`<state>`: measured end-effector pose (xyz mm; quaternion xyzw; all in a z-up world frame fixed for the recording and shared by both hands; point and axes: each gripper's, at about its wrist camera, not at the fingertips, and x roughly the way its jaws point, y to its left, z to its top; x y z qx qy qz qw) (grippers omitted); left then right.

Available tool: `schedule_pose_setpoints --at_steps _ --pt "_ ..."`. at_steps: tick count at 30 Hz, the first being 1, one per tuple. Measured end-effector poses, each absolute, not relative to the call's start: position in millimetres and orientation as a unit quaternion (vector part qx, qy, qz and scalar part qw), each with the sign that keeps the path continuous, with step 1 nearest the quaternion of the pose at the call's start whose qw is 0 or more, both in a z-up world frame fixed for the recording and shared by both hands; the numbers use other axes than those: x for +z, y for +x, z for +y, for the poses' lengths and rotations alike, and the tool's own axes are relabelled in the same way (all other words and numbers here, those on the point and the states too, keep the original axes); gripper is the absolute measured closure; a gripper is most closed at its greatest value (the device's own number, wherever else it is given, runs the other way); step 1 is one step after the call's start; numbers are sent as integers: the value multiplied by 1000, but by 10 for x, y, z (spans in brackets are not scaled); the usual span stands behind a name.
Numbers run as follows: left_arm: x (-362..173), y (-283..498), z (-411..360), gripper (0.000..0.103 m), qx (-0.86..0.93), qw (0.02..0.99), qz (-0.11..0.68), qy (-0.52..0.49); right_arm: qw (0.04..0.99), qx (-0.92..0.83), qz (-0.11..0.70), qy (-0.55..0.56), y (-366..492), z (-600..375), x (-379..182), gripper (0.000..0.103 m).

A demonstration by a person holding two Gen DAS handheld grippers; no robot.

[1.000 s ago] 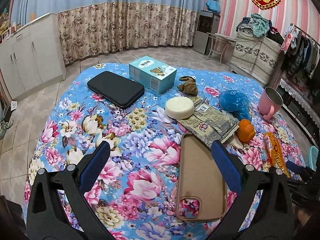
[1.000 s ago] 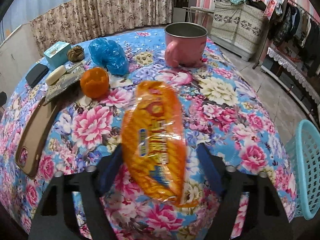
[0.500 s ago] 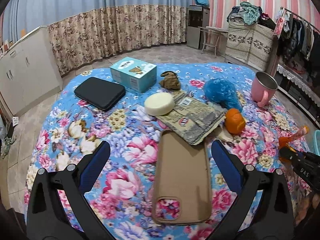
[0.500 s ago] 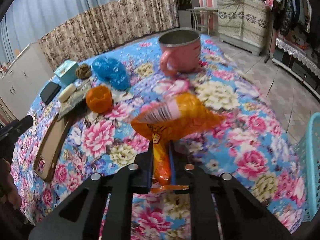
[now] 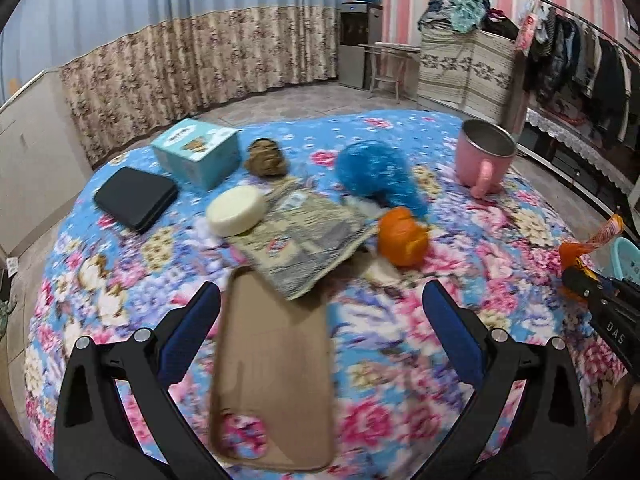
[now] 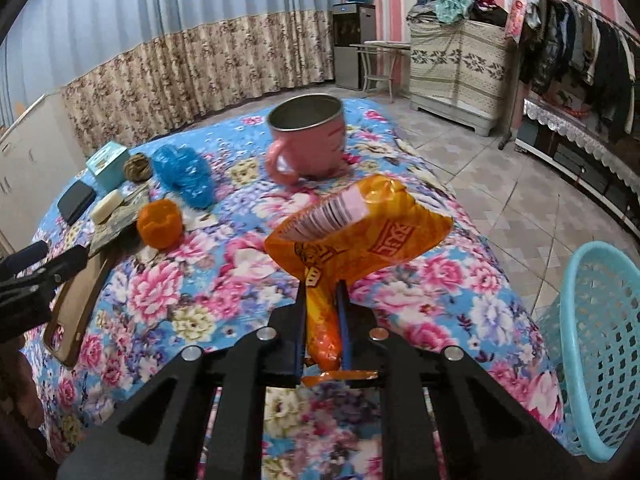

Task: Collect trash
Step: 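Grasp the torn orange peel with the left tool while the right holds the snack bag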

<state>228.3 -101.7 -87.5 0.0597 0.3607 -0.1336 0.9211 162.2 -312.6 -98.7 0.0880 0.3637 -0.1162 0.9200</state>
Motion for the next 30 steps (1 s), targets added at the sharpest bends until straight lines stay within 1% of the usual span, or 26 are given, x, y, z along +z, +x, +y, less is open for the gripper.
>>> schedule_pose_setpoints --at_steps 8,9,10,11,12,13,17,21,22,23,24,26,27,28,30 --pt "-972 2490 -1429 6 -168 910 377 34 918 -139 357 104 1551 -3344 -1006 89" --pt "-997 2515 -1466 7 -174 907 381 31 916 -141 359 108 1556 -3367 -1025 89" --pt "-1023 2542 -1502 14 -182 904 387 27 914 -141 363 115 1571 -3395 -1053 89" --pt "-1044 2559 -1522 19 -185 901 391 27 913 -140 365 117 1583 -3397 -1067 89" --pt "-1081 2593 -1560 28 -187 897 399 27 913 -140 366 117 1594 -3397 -1076 89" --pt "-1113 2618 -1595 34 -188 894 406 29 913 -140 366 116 1600 -3393 -1082 89" --pt "-1225 2700 -1715 36 -174 890 418 51 911 -138 367 126 1626 -3394 -1102 89" --pt "-1282 2830 -1701 37 -166 886 431 39 911 -135 371 122 1666 -3352 -1134 89" --pt "-1289 2859 -1697 44 -167 885 433 35 911 -135 371 122 1659 -3362 -1137 89" --pt "-1294 2875 -1695 47 -166 885 434 35 910 -137 371 124 1662 -3371 -1144 89" --pt "-1296 2891 -1694 53 -165 885 434 36 909 -138 372 125 1665 -3378 -1153 89" --pt "-1286 2899 -1690 61 -172 885 432 34 908 -139 375 126 1668 -3384 -1168 89" --pt "-1284 2909 -1696 67 -179 883 432 32 907 -140 376 124 1670 -3382 -1172 89" --pt "-1272 2902 -1692 71 -180 884 430 35 907 -141 377 121 1672 -3377 -1173 89" --pt "-1247 2869 -1665 75 -184 884 428 35 907 -146 378 115 1671 -3364 -1173 89"
